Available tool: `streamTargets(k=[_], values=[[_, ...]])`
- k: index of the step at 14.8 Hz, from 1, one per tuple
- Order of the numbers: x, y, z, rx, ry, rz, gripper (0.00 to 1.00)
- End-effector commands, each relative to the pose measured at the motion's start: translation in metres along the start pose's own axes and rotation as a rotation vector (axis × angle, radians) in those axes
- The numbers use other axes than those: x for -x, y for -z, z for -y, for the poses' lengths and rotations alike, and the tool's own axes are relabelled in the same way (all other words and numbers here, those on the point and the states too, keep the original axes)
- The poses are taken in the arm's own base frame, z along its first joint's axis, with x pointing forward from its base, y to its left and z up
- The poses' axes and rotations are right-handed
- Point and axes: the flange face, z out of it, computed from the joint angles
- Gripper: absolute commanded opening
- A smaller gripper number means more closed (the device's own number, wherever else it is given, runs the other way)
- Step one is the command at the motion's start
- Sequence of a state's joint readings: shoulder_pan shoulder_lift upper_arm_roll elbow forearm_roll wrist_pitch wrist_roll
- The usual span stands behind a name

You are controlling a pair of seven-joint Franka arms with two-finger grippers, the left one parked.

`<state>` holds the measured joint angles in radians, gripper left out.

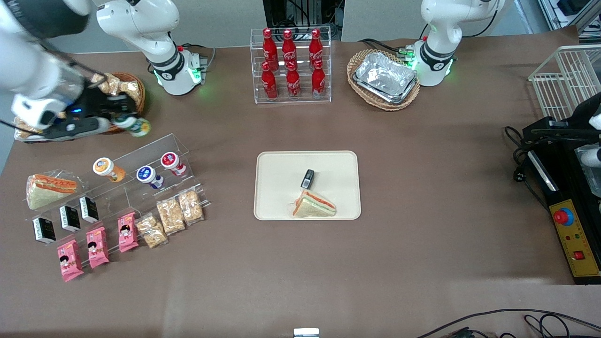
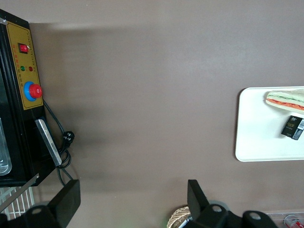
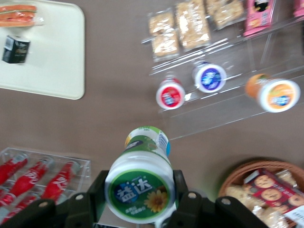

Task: Place green gum on tray
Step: 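Lift the green gum bottle and carry it over the cream tray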

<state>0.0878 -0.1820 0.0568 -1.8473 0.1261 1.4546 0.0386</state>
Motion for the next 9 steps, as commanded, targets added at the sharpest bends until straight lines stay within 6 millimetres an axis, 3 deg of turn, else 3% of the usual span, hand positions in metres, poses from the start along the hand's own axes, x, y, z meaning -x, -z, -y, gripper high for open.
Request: streamTargets(k=[1,4,9], values=[[0.003,-0.009,0.071,0.013,-0.071,0.039,0.29],[-0.015,-0.034,0.105,-0.084,-0.099,0.087,0.29],[-0.039,-0.095,0.206,-0.089,-0.159,0.052,0.29]])
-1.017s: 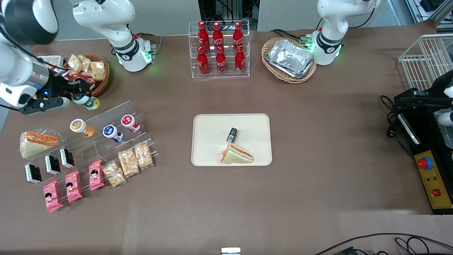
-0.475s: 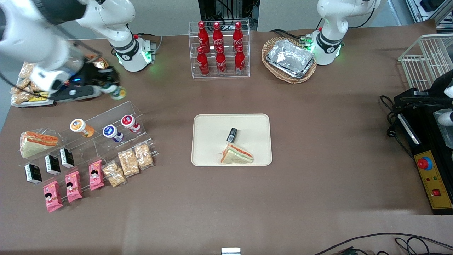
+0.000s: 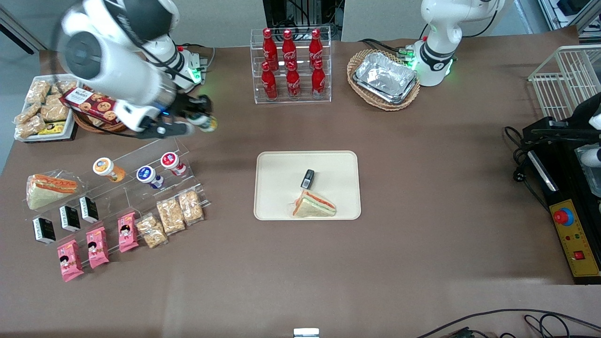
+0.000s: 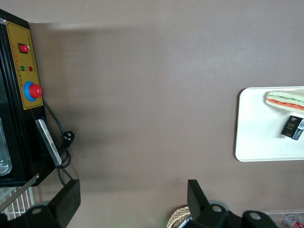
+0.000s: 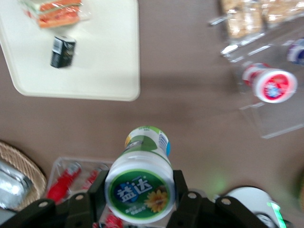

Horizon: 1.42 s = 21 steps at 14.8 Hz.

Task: Place green gum on tray
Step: 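Lift the green gum bottle and carry it over the cream tray, then lower the green gum bottle onto the tray beside the black box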

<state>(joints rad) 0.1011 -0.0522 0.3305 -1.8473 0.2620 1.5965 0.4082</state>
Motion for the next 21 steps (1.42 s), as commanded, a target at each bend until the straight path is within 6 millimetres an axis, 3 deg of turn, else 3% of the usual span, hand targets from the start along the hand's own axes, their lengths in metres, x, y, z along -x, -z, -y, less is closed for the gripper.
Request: streamTargets(k=[1,7,13,16,21], values=[[-0.015,-0.039,0.060,-0.037,-0.047,-0.003,0.29],[-0.041,-0.098,0.090,-0.051,-0.034,-0.011,0.29],[-0.054,-0.183,0.136,0.008,-0.062,-0.060,0.29],[-0.077,-0.232,0.134,0.056,-0.073,-0.099,0.29],[-0.085,-0.271,0.136,0.039,-0.061,-0.104,0.29]])
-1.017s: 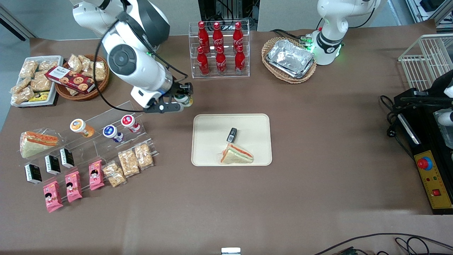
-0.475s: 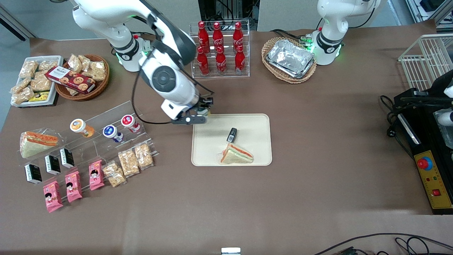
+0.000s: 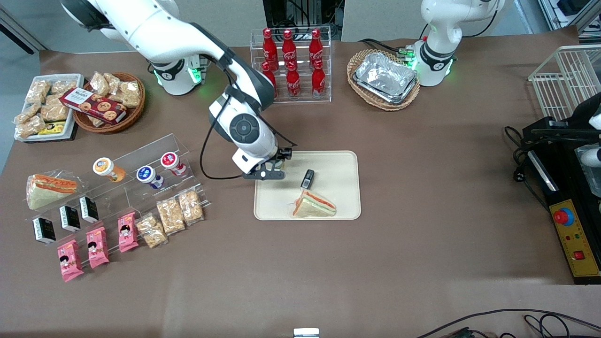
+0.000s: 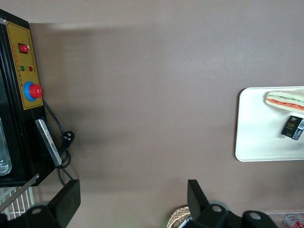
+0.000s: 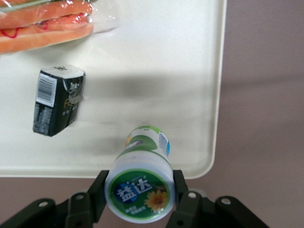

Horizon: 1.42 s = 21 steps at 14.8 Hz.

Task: Place green gum on tray
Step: 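Lower the green gum bottle onto the tray beside the black box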

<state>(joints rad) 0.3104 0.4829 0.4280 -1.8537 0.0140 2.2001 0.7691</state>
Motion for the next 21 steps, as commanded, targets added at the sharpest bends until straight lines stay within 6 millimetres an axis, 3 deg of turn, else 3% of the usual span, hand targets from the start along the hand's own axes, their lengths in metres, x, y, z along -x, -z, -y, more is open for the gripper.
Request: streamTargets(k=[1,11,17,19,21], values=[[-0.002,-0.016,0.007,-0.006,0.001,-0.027,0.29],[-0.007,-0.043,0.005,-0.006,0.020,-0.045,0.29],[-0.008,-0.047,0.005,-0.012,0.019,-0.047,0.31],[-0.008,-0.047,0.005,-0.012,0.019,-0.047,0.41],[-0.008,-0.048,0.006,-0.011,0.020,-0.045,0.74]])
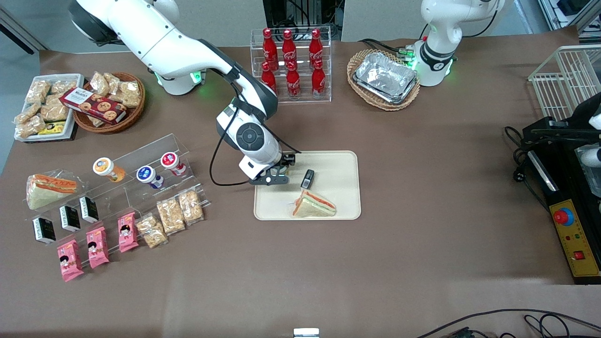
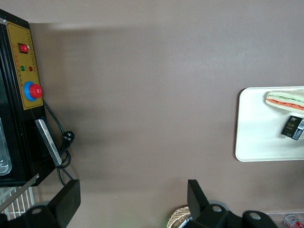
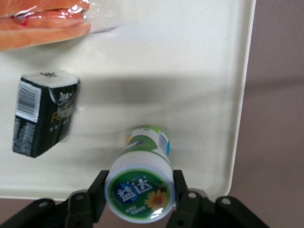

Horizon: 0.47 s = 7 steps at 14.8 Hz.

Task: Place green gum on tray
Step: 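Lower the green gum bottle onto the tray beside the black box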

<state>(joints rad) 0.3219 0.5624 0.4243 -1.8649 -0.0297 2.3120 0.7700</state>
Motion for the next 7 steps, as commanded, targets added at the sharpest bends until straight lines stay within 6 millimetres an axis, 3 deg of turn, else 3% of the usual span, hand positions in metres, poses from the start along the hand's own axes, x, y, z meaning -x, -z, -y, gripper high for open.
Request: streamTargets(k=[1,2,7], values=[[0.0000,-0.0062,0.0027,0.004,-0.002,-0.021,0.80],[0.0000,-0.0062,0.0027,0.004,-0.002,-0.021,0.98],[-0.0014,-0.0076,0.0011,0.012,0.003,-0.027,0.99]])
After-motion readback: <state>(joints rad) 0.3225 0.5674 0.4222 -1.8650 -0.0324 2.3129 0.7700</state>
